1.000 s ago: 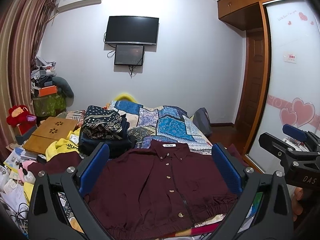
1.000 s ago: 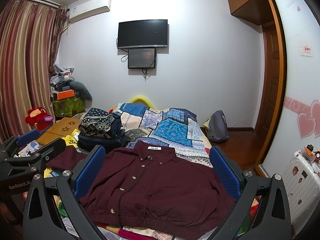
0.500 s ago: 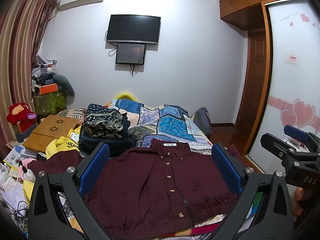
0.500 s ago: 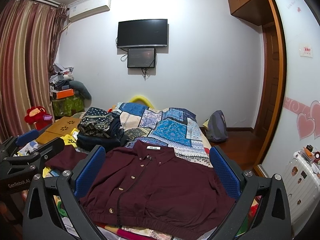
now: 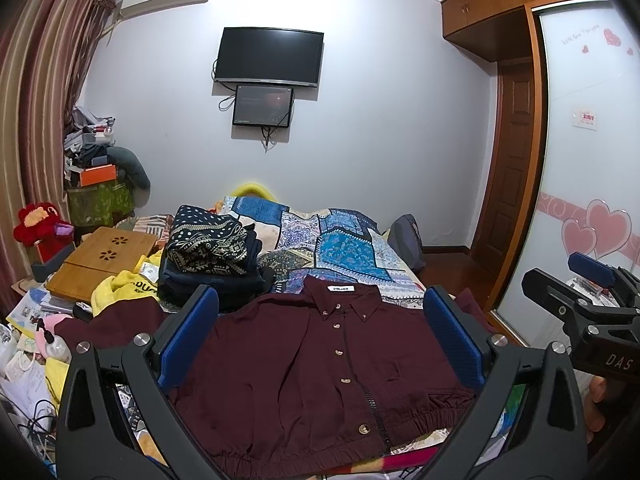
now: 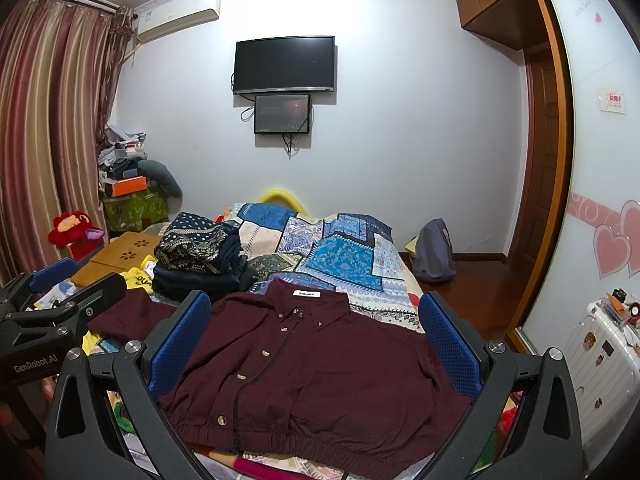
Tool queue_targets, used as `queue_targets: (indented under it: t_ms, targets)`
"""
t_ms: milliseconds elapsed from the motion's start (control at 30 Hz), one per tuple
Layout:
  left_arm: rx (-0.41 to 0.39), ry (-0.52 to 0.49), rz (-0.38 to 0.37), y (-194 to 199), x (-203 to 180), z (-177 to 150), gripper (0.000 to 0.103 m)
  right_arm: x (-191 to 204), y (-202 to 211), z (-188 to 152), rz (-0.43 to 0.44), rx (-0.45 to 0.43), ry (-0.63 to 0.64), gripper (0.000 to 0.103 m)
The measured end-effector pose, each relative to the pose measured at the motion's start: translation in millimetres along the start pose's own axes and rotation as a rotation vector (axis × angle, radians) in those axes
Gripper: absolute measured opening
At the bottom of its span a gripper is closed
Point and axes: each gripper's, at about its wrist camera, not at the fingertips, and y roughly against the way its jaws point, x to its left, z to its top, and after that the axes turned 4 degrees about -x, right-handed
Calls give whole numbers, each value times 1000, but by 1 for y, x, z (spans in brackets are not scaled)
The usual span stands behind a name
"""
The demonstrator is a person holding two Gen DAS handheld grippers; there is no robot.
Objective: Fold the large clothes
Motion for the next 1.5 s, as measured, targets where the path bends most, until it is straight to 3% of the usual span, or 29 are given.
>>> queue_targets:
  t_ms: [600, 967, 1133, 1333, 1500]
  targets:
    - [29, 5, 3, -14, 5, 1, 103, -1, -12, -2, -11, 29, -3, 103]
    - [74, 10, 6, -48, 32, 4, 103, 4, -54, 2, -11, 66, 39, 103]
    - [96, 60, 90, -76, 76, 6, 103, 9, -83, 5, -15, 75, 58, 103]
    - [167, 131, 273, -113, 153, -14, 103, 18, -127, -1, -14, 138, 99, 103]
    - [267, 314, 367, -135, 236, -45, 103, 25, -163, -11, 25, 226, 113, 103]
